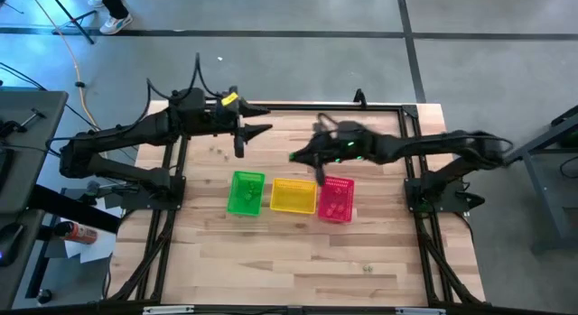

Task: Sort Halloween decoration
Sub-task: Put the green skeleton toy into the green basket

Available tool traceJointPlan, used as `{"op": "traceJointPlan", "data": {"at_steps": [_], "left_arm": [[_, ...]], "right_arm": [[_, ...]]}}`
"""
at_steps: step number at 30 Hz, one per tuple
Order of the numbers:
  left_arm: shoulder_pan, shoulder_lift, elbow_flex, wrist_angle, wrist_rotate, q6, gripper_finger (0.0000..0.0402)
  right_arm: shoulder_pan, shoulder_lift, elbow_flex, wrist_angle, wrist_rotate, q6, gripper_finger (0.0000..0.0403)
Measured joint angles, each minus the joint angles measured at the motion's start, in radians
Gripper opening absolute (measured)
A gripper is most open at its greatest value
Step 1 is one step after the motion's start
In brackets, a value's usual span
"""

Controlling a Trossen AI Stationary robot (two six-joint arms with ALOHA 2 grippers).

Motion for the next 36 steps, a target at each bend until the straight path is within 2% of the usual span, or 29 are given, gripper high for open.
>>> {"op": "traceJointPlan", "data": {"at_steps": [8,14,17,23,29,32,36], "left_arm": [[0.015,-0.009,0.0,0.001,-0.003,-0.006,0.0193],[0.015,-0.009,0.0,0.0,-0.005,-0.007,0.0193],[0.015,-0.009,0.0,0.001,-0.027,-0.008,0.0193],[0.015,-0.009,0.0,0.001,-0.033,-0.008,0.0193],[0.015,-0.008,0.0,0.001,-0.045,-0.01,0.0193],[0.015,-0.008,0.0,0.001,-0.048,-0.01,0.0193],[0.015,-0.008,0.0,0.001,-0.048,-0.01,0.0193]], "right_arm": [[0.01,0.322,0.0,0.425,0.0,0.127,0.0012],[0.017,0.505,0.116,0.478,-0.004,0.216,0.0025],[0.031,0.594,0.228,0.441,-0.061,0.186,0.0026],[0.05,0.711,0.426,0.162,-0.079,0.165,0.0028],[0.049,0.747,0.539,0.0,-0.08,0.165,0.0036],[0.05,0.748,0.557,-0.029,-0.089,0.166,0.0069],[0.05,0.748,0.589,-0.083,-0.119,0.161,0.0138]]}}
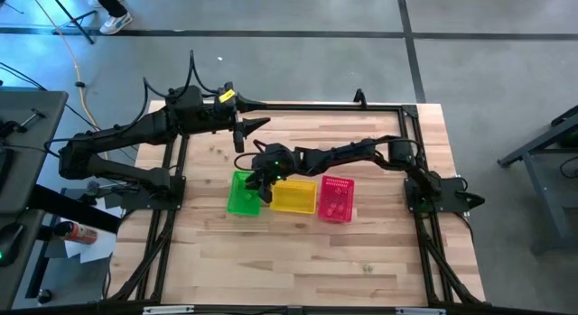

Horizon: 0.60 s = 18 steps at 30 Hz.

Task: Sort Halloween decoration
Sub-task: Put the green skeleton toy into the green basket, then put the white skull toy into the yellow basket

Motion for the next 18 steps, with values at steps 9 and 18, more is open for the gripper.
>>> {"op": "traceJointPlan", "data": {"at_steps": [9,18], "left_arm": [[0.0,-0.006,0.0,-0.003,-0.002,0.003,0.0193],[0.014,-0.044,0.0,0.002,-0.003,0.005,0.0193]], "right_arm": [[-0.029,-0.038,0.074,-0.229,-0.032,-0.162,0.0212],[-0.139,-0.205,0.08,-0.678,-0.117,-0.371,0.0209]]}}
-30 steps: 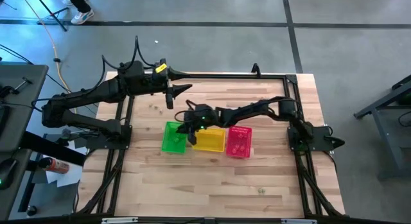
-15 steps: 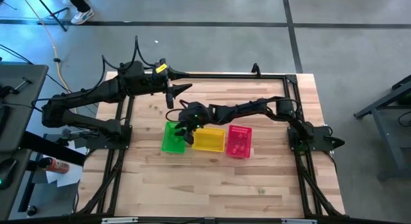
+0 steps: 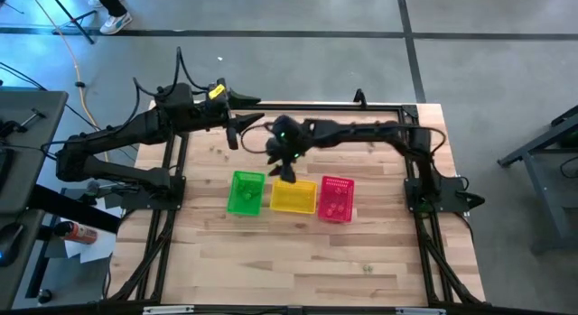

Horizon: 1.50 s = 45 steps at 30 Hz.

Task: Sort Halloween decoration
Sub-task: Put the white skull toy into the yellow basket

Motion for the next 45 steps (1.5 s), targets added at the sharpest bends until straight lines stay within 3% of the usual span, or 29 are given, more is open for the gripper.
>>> {"op": "traceJointPlan", "data": {"at_steps": [4,8,16,20,23,30,39,45], "left_arm": [[0.004,0.001,0.0,-0.004,0.001,-0.027,0.0193],[0.004,0.007,0.0,-0.018,0.001,-0.057,0.0193],[0.004,0.006,0.0,-0.018,0.001,-0.056,0.0193],[0.004,0.011,0.0,-0.04,0.005,-0.062,0.0193],[0.004,0.011,0.0,-0.061,0.008,-0.121,0.0193],[-0.057,0.01,-0.037,-0.114,0.056,-0.263,0.0193],[-0.203,0.009,-0.445,0.492,-0.02,-0.399,0.0193],[-0.207,0.01,-0.496,0.51,0.018,-0.333,0.0193]], "right_arm": [[-0.034,-0.095,-0.028,-0.143,-0.038,-0.057,0.0208],[-0.044,-0.242,-0.194,-0.13,-0.045,-0.026,0.0208],[0.026,-0.663,-0.633,0.008,0.106,0.238,0.0208],[0.113,-0.856,-0.765,0.126,0.192,0.385,0.0208],[0.172,-0.952,-0.826,0.262,0.269,0.409,0.0208],[0.224,-1.021,-0.887,0.559,0.335,0.271,0.0208],[0.224,-1.018,-0.887,0.65,0.363,0.431,0.0208],[0.224,-1.018,-0.887,0.648,0.363,0.547,0.0208]]}}
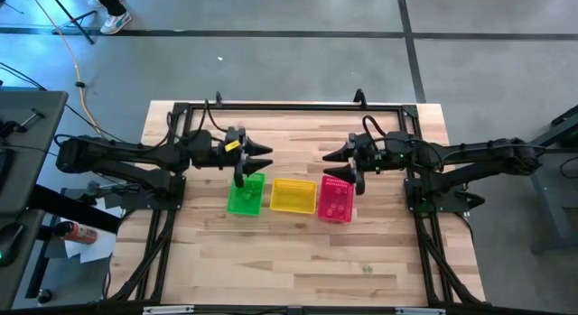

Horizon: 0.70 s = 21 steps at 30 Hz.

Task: Sort Halloween decoration
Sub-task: Put the white skull toy into the yellow basket

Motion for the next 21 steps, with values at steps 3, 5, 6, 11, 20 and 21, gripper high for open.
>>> {"op": "traceJointPlan", "data": {"at_steps": [3,5,6,11,20,21], "left_arm": [[0.0,-0.001,0.0,-0.018,0.013,0.064,0.0193],[0.0,-0.001,0.0,-0.036,0.013,0.083,0.0193],[0.001,-0.001,0.0,-0.04,0.013,0.083,0.0193],[0.001,-0.001,0.0,-0.05,0.013,0.069,0.0193],[0.001,-0.001,0.0,-0.052,-0.014,0.04,0.0193],[0.001,-0.001,0.0,-0.054,-0.014,0.037,0.0193]], "right_arm": [[0.0,0.0,0.0,-0.006,0.0,0.072,0.0208],[0.0,0.0,0.0,-0.022,0.0,0.138,0.0208],[0.004,0.0,0.0,-0.03,0.0,0.177,0.0208],[0.098,0.001,0.0,-0.075,-0.071,0.307,0.0208],[0.544,0.052,0.124,-0.628,-0.084,0.703,0.0208],[0.593,0.07,0.136,-0.664,-0.072,0.773,0.0208]]}}
